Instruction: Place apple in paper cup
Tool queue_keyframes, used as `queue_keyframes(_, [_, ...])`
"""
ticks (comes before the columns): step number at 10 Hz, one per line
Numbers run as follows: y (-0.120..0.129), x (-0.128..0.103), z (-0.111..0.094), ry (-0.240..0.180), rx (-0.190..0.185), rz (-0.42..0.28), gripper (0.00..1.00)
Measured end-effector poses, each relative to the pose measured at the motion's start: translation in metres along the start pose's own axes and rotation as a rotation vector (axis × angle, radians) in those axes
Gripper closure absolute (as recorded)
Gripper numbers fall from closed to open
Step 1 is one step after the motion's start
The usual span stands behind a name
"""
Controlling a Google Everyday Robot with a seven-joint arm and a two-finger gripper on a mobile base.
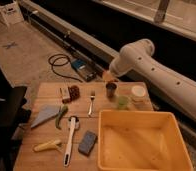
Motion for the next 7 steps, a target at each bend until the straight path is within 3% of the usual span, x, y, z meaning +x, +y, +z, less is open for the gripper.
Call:
queue_keyframes(5, [-0.0066, 0.0031, -0.0014, -0.003, 0.007, 0.011, 1.0])
queue_keyframes(7, [-0.0113, 0.0058, -0.0002, 0.012, 0.033, 0.048, 1.0])
